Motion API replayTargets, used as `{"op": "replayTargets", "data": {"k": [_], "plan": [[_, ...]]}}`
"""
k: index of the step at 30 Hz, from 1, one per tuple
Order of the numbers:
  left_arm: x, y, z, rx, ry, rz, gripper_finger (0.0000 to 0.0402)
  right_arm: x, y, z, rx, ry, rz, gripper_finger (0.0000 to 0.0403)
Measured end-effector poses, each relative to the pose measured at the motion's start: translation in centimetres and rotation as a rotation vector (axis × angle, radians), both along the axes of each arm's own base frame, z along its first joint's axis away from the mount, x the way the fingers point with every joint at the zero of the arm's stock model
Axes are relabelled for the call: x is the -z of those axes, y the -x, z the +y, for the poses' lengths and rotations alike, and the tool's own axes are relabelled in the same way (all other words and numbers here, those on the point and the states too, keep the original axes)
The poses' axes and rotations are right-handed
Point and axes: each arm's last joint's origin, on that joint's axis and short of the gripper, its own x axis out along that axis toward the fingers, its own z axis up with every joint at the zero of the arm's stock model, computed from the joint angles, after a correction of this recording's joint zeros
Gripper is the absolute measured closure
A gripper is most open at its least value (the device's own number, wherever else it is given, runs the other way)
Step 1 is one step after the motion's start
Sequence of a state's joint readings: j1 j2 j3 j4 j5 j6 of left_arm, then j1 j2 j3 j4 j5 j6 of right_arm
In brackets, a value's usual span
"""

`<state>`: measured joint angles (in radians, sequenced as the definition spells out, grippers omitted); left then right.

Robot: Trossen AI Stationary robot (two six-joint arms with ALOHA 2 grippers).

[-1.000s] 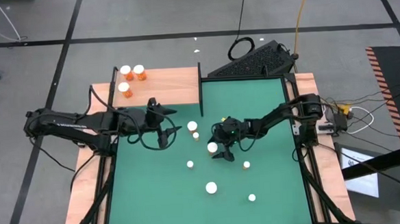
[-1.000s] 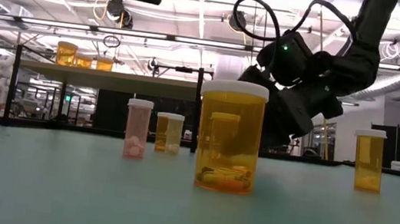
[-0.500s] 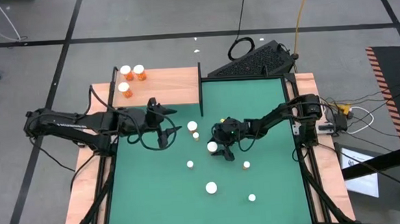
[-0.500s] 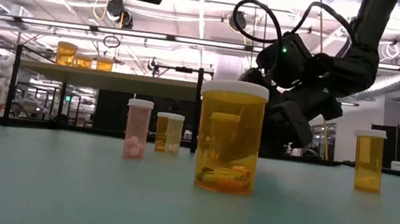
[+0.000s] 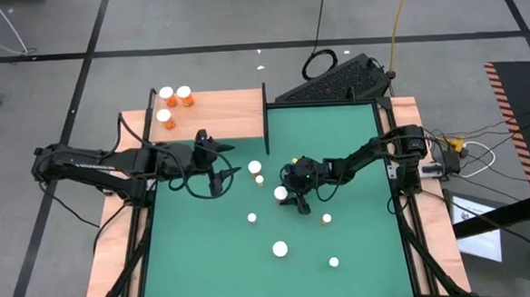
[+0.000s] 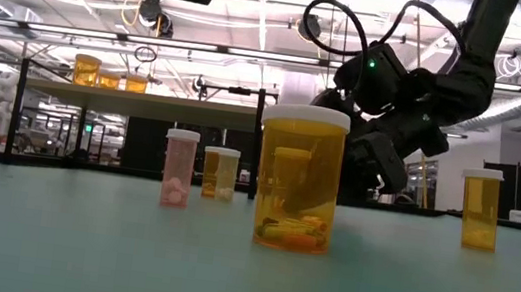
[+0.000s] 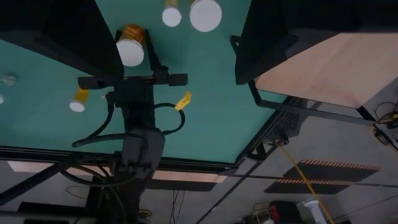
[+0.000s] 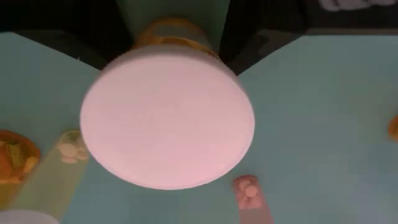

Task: Pick and place medicine bottles onto shelf by color
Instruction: Put the big orange pill bottle on the shelf aligned with the other big orange pill bottle

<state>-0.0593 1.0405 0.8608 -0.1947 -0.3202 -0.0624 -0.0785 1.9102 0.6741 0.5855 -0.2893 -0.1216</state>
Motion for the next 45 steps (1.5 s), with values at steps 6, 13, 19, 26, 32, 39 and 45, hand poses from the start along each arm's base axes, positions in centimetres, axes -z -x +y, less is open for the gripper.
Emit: {"op": "replayTargets", "data": {"k": [6,13,19,26,32,39,45], "plan": [[0.0,0.0,0.0,-0.001,0.003,0.002,0.0094,0.6,1.1,0.5,0.004,0.015,0.003,0.0131],[0.0,0.0,0.0,-0.001,0.002,0.002,0.0094,0.6,1.9,0.8,-0.019,0.087,-0.102,0.0105],[0.0,0.0,0.0,-0.001,0.002,0.002,0.0094,0.5,2.2,0.8,-0.019,0.101,-0.153,0.0107],[-0.1,0.0,0.0,0.001,-0.003,-0.010,0.0094,0.3,2.0,0.8,-0.008,0.097,-0.178,0.0108],[-0.2,-0.1,0.0,0.002,-0.004,-0.017,0.0094,0.2,2.0,0.8,-0.002,0.090,-0.186,0.0108],[-0.4,-0.1,0.0,0.002,-0.004,-0.042,0.0094,0.1,1.9,0.8,0.002,0.068,-0.201,0.0108],[-0.7,-0.2,0.0,0.002,-0.002,-0.076,0.0094,1.0,1.3,1.2,-0.001,0.045,-0.253,0.0108]]}}
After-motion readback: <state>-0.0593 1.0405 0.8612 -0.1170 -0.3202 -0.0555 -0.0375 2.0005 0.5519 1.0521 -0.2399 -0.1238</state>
